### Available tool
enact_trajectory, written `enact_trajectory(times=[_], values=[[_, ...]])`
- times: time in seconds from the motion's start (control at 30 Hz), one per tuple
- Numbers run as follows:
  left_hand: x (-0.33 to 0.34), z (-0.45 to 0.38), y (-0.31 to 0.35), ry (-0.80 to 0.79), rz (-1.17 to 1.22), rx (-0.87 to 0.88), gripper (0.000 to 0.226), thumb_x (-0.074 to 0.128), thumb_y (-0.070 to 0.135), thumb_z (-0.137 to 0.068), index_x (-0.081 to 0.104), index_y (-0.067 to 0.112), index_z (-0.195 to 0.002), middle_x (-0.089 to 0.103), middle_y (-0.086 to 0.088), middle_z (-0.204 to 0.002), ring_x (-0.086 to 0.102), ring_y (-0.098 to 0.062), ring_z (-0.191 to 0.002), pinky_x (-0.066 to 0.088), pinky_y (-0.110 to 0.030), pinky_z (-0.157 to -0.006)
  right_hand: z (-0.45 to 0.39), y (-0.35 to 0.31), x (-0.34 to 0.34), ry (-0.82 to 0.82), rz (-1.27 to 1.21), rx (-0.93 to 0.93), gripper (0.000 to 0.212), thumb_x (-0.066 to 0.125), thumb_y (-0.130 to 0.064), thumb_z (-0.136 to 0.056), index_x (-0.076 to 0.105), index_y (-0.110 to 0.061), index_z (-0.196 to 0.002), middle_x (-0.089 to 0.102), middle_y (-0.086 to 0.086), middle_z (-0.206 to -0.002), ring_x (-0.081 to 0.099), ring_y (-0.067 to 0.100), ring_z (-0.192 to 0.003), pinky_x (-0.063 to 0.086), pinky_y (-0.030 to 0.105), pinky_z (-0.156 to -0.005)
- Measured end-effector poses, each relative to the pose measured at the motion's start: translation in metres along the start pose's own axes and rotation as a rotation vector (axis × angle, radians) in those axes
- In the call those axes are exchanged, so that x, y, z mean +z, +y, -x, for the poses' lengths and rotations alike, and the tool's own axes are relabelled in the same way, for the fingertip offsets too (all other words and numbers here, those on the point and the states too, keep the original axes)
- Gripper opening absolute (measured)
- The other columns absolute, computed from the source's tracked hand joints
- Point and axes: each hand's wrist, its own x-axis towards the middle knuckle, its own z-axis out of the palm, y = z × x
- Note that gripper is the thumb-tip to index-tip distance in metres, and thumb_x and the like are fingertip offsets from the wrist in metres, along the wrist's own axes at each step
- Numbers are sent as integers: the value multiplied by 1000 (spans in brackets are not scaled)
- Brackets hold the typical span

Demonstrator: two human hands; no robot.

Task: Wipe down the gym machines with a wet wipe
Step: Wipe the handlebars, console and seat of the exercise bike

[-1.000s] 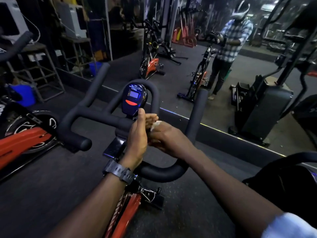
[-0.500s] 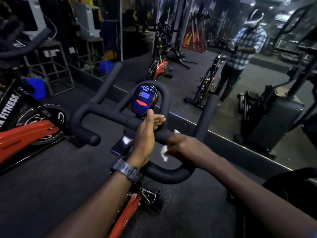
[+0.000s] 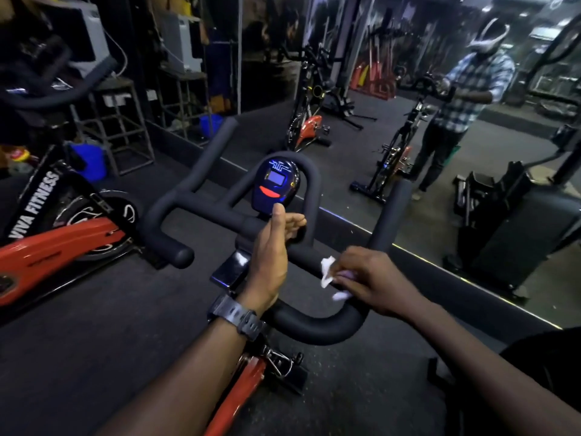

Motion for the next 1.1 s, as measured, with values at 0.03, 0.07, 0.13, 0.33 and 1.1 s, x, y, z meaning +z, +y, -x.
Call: enact_trajectory(times=[0.03,0.07,0.13,0.33,1.1], values=[[0,0,1,5,-8,2,66,28,61,-94,71,12,-101,75,-9,-106,70,-18,-105,50,-22,-91,-5,4,-2,64,9,48,10,66,-18,-90,65,-27,-84,59,-4,-78,56,11,-72,49,30,-70],[1,0,0,5,-18,3,67,28,61,-93,71,10,-103,75,-9,-106,69,-19,-106,50,-23,-92,-17,7,3,163,43,86,17,67,-13,-88,61,-27,-81,57,-3,-75,53,12,-69,50,33,-69],[0,0,-1,6,-26,-1,69,27,61,-94,71,8,-103,75,-11,-106,70,-21,-105,51,-26,-94,-47,-2,22,290,22,160,13,69,-9,-85,67,-22,-87,61,0,-80,56,16,-74,47,25,-75],[2,2,2,47,-34,5,71,27,65,-95,71,9,-102,76,-9,-106,70,-19,-105,51,-27,-95,-19,3,16,-36,20,-186,8,66,-11,-89,73,-14,-94,63,1,-88,57,14,-84,47,24,-75],[9,-25,14,-57,-220,-31,68,31,86,-73,65,33,-101,68,8,-118,60,-11,-121,39,-43,-115,-145,29,-10,663,-19,316,24,86,-22,-70,63,-13,-66,60,-3,-67,52,12,-63,40,29,-61]])
